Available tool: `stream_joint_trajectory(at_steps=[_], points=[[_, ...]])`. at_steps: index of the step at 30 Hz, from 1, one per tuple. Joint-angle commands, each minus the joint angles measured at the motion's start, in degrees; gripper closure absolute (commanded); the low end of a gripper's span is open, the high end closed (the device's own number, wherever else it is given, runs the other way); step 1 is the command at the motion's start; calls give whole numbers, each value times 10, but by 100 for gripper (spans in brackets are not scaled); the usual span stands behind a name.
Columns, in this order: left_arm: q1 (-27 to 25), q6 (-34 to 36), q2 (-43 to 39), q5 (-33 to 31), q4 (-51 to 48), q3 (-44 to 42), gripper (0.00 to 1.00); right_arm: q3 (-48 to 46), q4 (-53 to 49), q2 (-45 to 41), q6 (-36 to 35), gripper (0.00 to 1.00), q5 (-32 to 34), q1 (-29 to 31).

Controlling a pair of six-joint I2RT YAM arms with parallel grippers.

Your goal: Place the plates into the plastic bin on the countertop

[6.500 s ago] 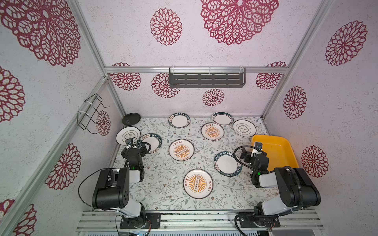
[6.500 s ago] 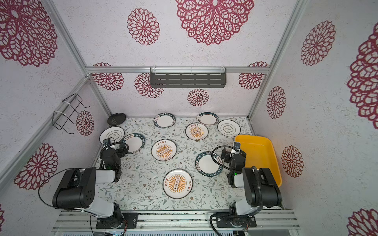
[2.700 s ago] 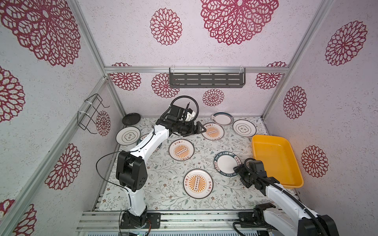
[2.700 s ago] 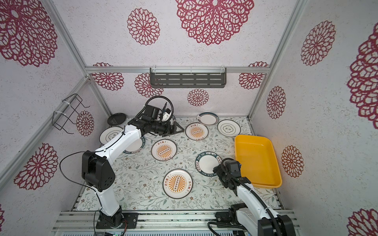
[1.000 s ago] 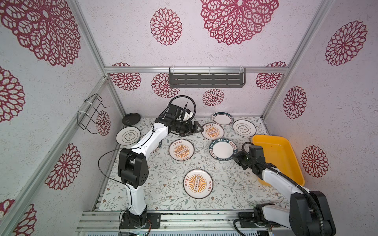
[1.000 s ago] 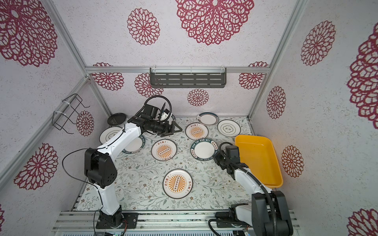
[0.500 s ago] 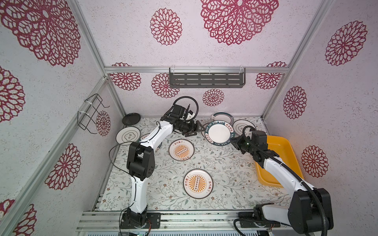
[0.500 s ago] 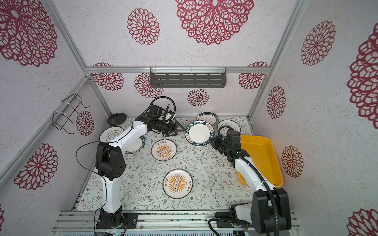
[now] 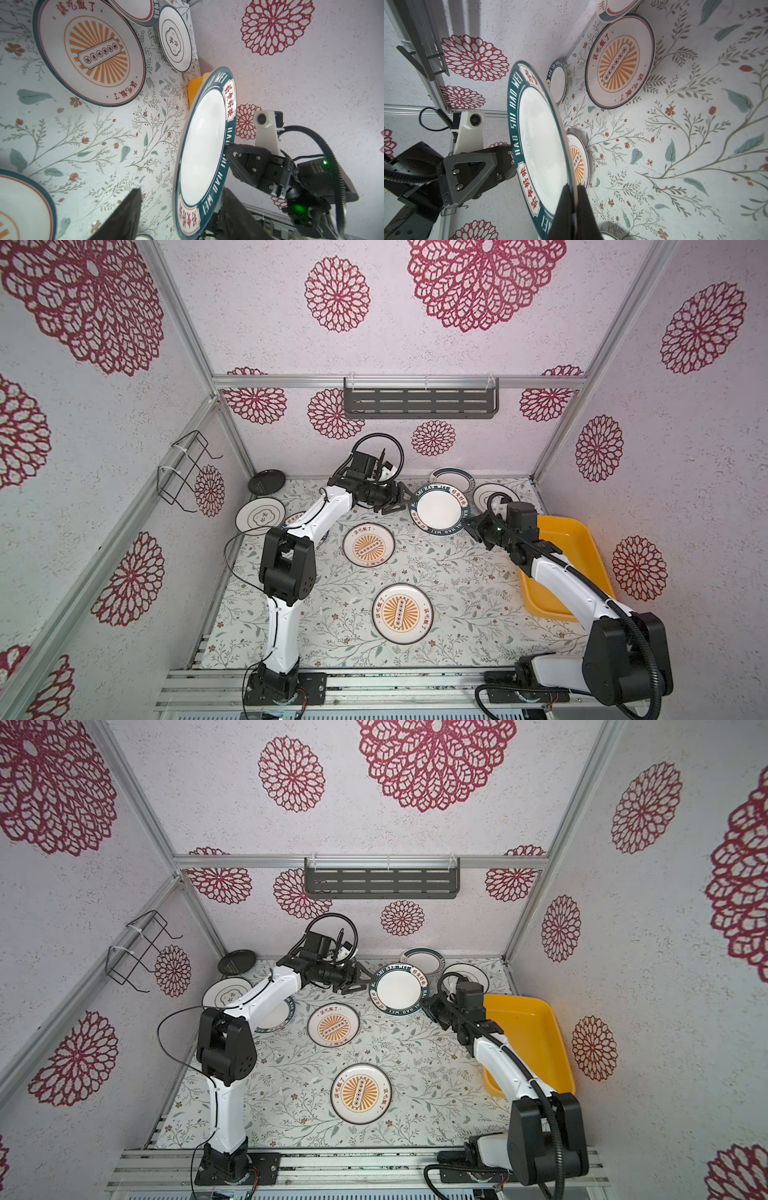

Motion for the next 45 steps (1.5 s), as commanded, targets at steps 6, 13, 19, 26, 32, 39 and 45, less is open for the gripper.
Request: stream_joint_trajectory(at_steps=[6, 13, 19, 26, 32, 39, 45], points=[[4, -30, 15, 16, 53, 10, 59, 23, 54, -7, 15, 100, -16, 3], [4, -45, 19, 28, 76, 11, 79, 24, 62, -5, 21, 100, -14, 7], [1, -48, 19, 43, 90, 8, 92, 26, 71, 0, 22, 99, -11, 16], [-2, -58, 21, 86, 113, 8, 100, 30, 78, 18, 21, 71, 0, 24], [-2, -57, 21, 81, 108, 9, 100, 30, 76, 24, 27, 81, 15, 25], [2, -56, 16, 56, 98, 8, 67, 18, 60, 10, 32, 94, 38, 25], [13, -50, -12, 2, 110, -14, 3, 2, 62, -6, 46, 98, 64, 21]])
